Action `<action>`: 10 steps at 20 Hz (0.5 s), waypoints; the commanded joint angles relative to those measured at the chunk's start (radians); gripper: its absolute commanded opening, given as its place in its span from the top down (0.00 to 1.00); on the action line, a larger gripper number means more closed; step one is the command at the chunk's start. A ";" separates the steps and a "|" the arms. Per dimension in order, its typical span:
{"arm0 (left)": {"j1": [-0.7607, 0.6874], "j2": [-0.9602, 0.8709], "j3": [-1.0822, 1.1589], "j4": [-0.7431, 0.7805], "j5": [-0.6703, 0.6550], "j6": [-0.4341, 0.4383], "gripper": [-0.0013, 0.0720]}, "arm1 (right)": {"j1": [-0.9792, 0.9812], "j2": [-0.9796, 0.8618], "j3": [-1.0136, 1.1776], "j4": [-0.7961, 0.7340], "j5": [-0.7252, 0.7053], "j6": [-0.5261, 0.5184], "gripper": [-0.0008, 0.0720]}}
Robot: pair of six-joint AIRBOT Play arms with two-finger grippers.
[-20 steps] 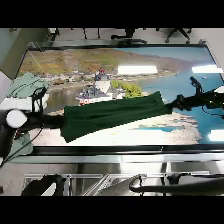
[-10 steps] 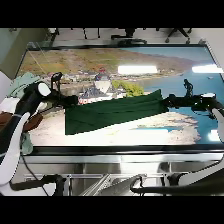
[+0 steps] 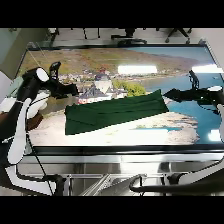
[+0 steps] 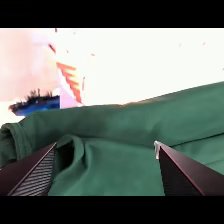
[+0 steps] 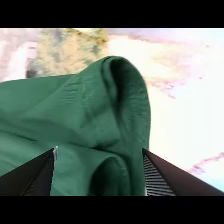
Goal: Fold the shirts.
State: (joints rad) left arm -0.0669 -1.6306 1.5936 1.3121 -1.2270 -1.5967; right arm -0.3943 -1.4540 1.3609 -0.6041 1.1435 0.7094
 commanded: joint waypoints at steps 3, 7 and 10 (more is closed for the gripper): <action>-0.018 -0.006 0.111 -0.007 -0.132 -0.013 0.02 | 0.063 -0.068 0.017 -0.044 0.014 -0.007 0.16; -0.073 -0.007 0.114 -0.004 -0.119 -0.013 0.02 | 0.139 -0.119 0.017 -0.056 0.008 -0.006 0.21; -0.112 -0.007 0.114 -0.006 -0.074 -0.013 0.37 | 0.161 -0.121 0.019 -0.055 0.009 -0.006 0.79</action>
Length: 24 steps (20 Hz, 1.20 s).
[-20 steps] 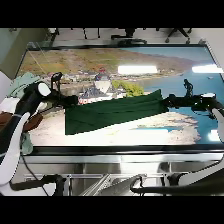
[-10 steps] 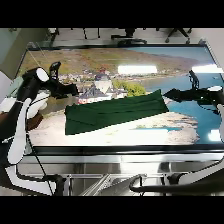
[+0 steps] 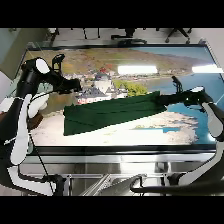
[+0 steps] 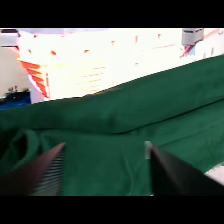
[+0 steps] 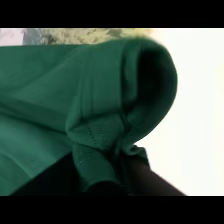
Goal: Fold the shirts.
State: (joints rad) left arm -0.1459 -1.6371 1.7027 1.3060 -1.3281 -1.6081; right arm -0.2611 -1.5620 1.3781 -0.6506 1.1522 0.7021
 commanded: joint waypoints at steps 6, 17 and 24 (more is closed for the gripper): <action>-0.151 -0.026 0.005 -0.060 0.145 0.004 0.92 | -0.005 0.111 0.011 -0.020 0.014 0.050 0.95; -0.496 -0.448 0.087 -0.588 0.443 0.149 0.96 | -0.084 0.471 0.011 -0.319 0.185 0.323 0.95; -0.567 -0.616 0.355 -0.629 0.370 0.097 0.96 | -0.084 0.541 0.010 -0.296 0.196 0.320 0.95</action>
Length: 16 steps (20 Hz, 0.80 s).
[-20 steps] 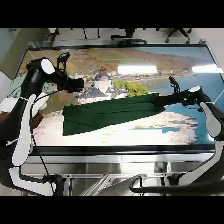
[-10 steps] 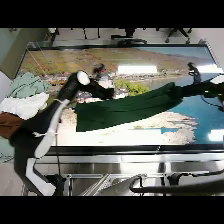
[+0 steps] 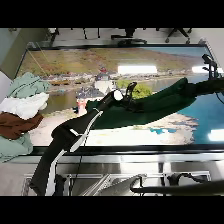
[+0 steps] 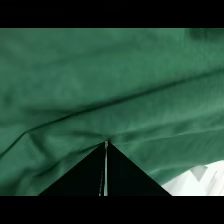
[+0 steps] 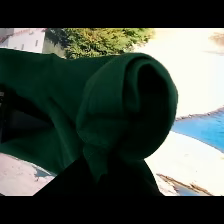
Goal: Fold the shirts.
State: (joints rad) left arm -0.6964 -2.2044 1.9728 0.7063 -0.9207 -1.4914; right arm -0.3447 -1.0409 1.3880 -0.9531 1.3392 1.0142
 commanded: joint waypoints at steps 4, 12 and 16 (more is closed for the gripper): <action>0.098 0.079 0.096 -0.085 -0.157 -0.002 0.96 | -0.001 0.019 0.000 0.100 0.016 0.007 0.95; 0.490 0.578 0.094 -0.100 -0.428 0.032 0.96 | 0.349 0.019 0.000 0.310 -0.111 0.012 0.95; 0.655 0.758 0.051 -0.099 -0.475 0.032 0.96 | 0.706 -0.069 0.000 0.310 -0.367 0.012 0.95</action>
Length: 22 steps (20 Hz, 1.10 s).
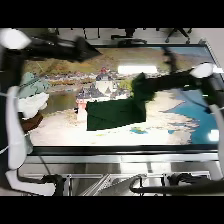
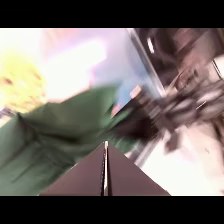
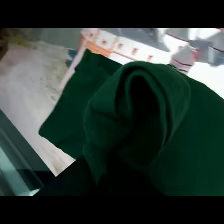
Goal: Fold the shirts.
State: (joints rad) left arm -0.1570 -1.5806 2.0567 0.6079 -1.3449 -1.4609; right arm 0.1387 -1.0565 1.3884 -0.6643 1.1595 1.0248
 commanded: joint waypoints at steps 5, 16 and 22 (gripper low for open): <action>0.195 0.303 -0.243 0.000 -0.040 0.061 0.96 | 0.629 -0.276 0.000 0.022 -0.568 -0.066 0.55; 0.238 0.370 -0.399 -0.008 -0.060 0.092 0.96 | 0.224 -0.140 0.000 -0.306 -0.234 0.147 0.19; 0.238 0.370 -0.399 -0.007 -0.060 0.092 0.96 | -0.120 -0.273 0.000 -0.312 0.038 0.168 0.19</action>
State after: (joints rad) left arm 0.0811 -1.2110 1.6596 0.6006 -1.4029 -1.3705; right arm 0.1429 -1.2701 1.3884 -0.9607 1.0531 1.1687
